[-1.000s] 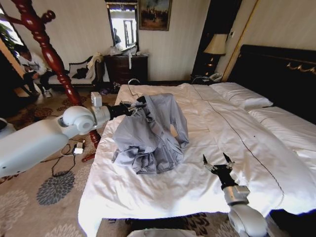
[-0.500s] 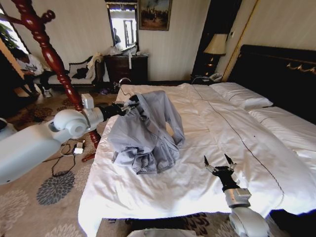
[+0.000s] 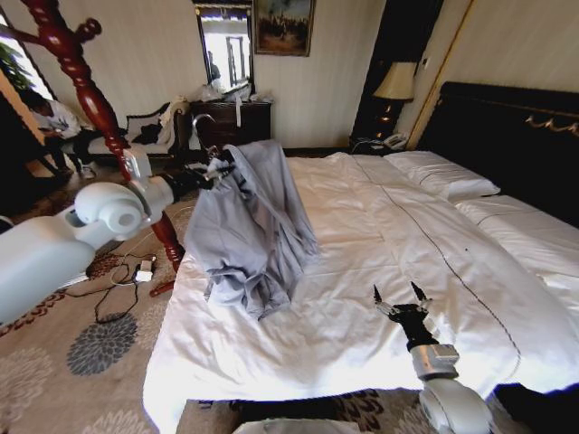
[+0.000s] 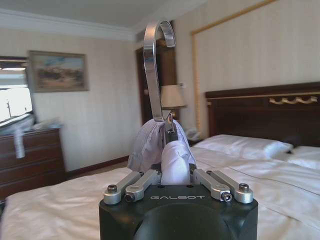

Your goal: Pick up the clothes from the bed and hang them on the clothes hanger.

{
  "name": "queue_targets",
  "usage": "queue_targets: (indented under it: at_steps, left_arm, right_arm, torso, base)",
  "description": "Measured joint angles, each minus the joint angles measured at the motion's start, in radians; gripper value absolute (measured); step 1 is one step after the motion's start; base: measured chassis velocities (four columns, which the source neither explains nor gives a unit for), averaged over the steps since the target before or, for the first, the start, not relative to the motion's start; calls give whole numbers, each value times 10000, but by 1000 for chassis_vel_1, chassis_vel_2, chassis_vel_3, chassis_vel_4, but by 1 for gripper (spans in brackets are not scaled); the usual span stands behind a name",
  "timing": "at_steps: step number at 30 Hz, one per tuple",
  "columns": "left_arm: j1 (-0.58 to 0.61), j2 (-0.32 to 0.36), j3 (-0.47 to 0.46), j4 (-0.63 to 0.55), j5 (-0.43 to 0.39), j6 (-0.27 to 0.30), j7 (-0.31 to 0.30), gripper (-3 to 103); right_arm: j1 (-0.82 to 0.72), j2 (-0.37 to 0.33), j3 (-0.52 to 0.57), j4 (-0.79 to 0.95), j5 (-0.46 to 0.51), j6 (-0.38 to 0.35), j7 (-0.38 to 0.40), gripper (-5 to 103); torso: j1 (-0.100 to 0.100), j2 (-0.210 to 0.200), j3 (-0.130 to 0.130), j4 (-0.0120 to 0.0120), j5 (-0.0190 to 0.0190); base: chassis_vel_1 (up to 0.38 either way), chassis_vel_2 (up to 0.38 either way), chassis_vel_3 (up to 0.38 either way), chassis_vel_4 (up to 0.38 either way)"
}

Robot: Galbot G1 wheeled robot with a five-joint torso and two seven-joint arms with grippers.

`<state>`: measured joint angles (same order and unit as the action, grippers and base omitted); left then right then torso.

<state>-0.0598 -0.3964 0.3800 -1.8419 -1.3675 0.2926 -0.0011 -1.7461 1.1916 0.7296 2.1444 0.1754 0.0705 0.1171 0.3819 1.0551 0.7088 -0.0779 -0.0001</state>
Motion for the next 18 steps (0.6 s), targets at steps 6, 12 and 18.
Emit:
queue_targets:
  at_steps: [6, 12, 18]
  left_arm:
    - [-442, -506, -345, 627, -324, 840, -812, 15]
    - [-792, -971, -528, 1145, -501, 1765, -1607, 15]
    - [-1321, -1678, -639, 2210, -680, 2488, -2175, 15]
  right_arm:
    - [4, -4, -5, -3, 6, -5, 2, 100]
    - [6, -6, -9, -4, 8, -9, 5, 100]
    - [9, -7, -11, -4, 8, -10, 9, 100]
  torso:
    - [0, 0, 1, -1, 1]
    - [0, 0, 0, 0, 2]
    - [0, 0, 1, 0, 0]
  base:
    - [0, 0, 0, 0]
    - [0, 0, 0, 0]
    - [0, 0, 0, 0]
